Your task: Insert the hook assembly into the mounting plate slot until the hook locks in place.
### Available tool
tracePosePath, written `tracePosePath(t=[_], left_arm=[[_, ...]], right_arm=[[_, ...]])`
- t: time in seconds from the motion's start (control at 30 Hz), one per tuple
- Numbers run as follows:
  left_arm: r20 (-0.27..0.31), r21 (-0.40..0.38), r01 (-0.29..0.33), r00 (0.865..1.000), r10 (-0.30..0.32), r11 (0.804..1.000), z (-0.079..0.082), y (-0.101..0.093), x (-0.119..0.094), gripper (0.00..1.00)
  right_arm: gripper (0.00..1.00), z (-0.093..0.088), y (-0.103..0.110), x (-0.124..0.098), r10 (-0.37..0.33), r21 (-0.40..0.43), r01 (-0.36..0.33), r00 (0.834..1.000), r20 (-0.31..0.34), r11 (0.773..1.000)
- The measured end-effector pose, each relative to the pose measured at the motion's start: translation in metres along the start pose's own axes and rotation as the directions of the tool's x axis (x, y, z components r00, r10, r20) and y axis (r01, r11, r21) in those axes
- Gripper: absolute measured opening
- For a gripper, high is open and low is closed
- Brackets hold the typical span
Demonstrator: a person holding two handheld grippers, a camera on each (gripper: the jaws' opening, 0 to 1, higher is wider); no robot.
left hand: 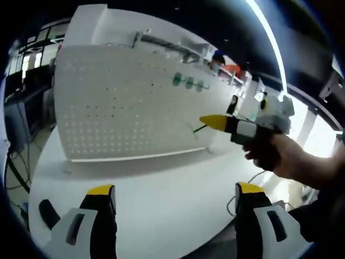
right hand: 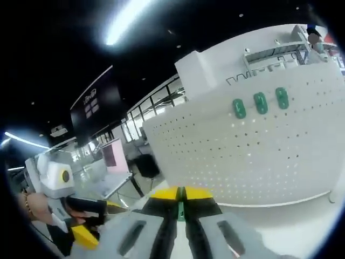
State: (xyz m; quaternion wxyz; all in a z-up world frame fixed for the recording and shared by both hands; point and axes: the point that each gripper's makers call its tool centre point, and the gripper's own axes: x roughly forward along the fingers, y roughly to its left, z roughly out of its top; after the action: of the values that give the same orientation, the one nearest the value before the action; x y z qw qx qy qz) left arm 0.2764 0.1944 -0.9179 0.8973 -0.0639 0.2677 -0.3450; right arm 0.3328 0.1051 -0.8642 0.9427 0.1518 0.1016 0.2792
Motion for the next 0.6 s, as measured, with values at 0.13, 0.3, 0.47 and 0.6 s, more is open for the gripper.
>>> tracePosePath(t=[0.13, 0.3, 0.47, 0.6], left_arm=[[0.015, -0.016, 0.009, 1.0, -0.008, 1.0, 0.004, -0.002, 0.002, 0.88], [0.022, -0.025, 0.028, 0.999, -0.027, 0.999, 0.007, -0.007, 0.004, 0.84], [0.039, -0.033, 0.055, 0.998, -0.054, 0.998, 0.011, -0.013, 0.006, 0.75], [0.045, -0.038, 0.064, 0.997, -0.063, 0.997, 0.014, -0.013, 0.006, 0.69]], right_arm=[[0.0, -0.003, 0.016, -0.003, 0.026, 0.025, -0.026, 1.0, 0.004, 0.999], [0.0, -0.007, 0.034, -0.005, 0.057, 0.057, -0.057, 0.998, 0.01, 0.997], [0.0, -0.006, 0.048, -0.006, 0.079, 0.094, -0.081, 0.997, 0.026, 0.992], [0.0, -0.006, 0.057, -0.007, 0.096, 0.099, -0.099, 0.995, 0.03, 0.99]])
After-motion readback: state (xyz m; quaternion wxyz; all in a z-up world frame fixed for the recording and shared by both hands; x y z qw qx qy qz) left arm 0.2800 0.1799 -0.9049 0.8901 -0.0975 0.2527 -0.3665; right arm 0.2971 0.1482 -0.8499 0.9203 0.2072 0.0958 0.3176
